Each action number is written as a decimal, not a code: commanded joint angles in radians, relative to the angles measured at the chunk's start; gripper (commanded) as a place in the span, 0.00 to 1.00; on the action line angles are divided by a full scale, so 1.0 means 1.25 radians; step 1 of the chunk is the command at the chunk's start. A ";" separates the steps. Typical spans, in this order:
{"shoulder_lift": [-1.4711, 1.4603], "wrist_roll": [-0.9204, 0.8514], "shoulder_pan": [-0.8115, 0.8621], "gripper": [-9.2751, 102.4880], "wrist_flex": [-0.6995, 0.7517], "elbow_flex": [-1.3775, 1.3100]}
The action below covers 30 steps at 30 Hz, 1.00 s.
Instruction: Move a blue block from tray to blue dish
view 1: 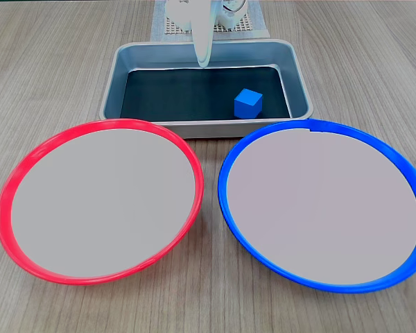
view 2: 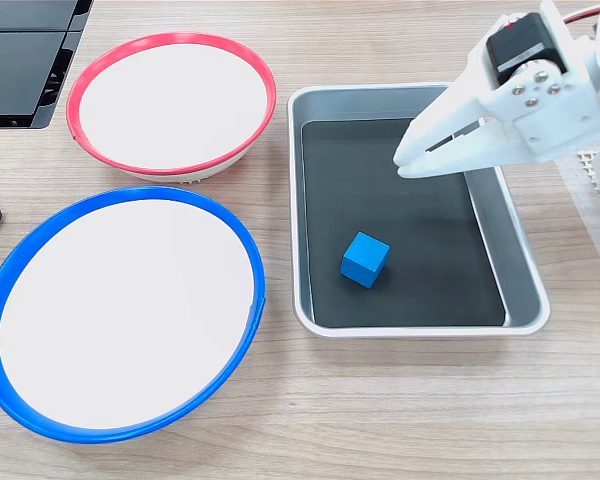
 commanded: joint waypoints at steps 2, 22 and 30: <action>0.020 -0.001 -0.005 0.08 0.001 0.001; 0.020 -0.001 -0.005 0.08 0.001 0.001; 0.000 -0.309 -0.049 0.15 -0.006 -0.009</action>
